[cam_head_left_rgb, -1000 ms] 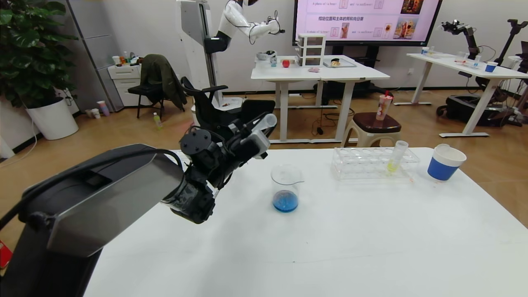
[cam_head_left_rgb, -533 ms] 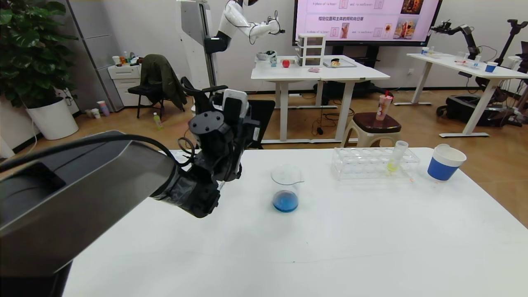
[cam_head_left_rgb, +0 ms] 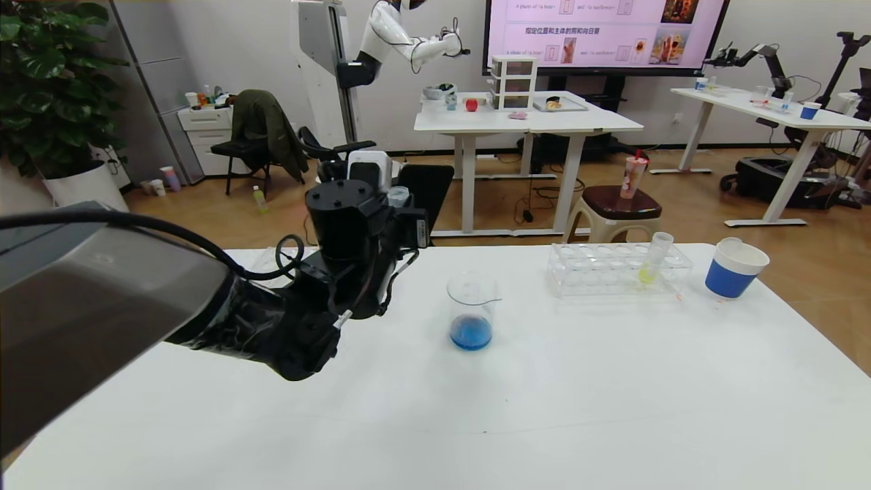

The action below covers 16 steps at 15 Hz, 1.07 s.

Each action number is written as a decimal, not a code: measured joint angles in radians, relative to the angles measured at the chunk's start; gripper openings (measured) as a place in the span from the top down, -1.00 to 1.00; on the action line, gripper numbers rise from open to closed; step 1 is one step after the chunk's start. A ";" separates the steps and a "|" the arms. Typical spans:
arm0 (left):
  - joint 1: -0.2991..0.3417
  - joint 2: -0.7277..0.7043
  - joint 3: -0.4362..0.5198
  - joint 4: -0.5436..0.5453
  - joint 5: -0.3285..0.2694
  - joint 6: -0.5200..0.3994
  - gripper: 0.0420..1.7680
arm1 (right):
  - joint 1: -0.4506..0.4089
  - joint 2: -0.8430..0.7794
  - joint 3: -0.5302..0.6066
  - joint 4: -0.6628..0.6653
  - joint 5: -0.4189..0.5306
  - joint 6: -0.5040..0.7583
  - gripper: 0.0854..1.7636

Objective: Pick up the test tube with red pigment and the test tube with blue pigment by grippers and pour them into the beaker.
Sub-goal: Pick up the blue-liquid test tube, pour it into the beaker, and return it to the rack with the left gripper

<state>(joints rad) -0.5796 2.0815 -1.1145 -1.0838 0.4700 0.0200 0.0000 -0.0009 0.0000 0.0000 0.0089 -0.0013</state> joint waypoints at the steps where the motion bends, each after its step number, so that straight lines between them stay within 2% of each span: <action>1: 0.009 -0.012 0.013 -0.004 -0.001 0.000 0.46 | 0.000 0.000 0.000 0.000 0.000 0.000 -0.97; 4: 0.106 -0.057 0.044 -0.004 -0.026 0.003 0.46 | 0.000 0.000 0.000 0.000 0.000 0.000 -0.97; 6: 0.221 -0.086 0.069 -0.005 -0.079 0.000 0.46 | 0.000 0.000 0.000 0.000 0.000 0.000 -0.97; 9: 0.427 -0.117 0.109 -0.009 -0.184 -0.011 0.46 | 0.000 0.000 0.000 0.000 0.000 0.000 -0.97; 13: 0.671 -0.107 0.118 -0.010 -0.317 -0.035 0.46 | 0.000 0.000 0.000 0.000 0.000 0.000 -0.97; 16: 0.756 -0.052 0.082 -0.013 -0.333 -0.055 0.46 | 0.000 0.000 0.000 0.000 0.000 0.000 -0.97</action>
<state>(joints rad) 0.1768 2.0296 -1.0323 -1.0968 0.1366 -0.0349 0.0000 -0.0009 0.0000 0.0000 0.0085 -0.0013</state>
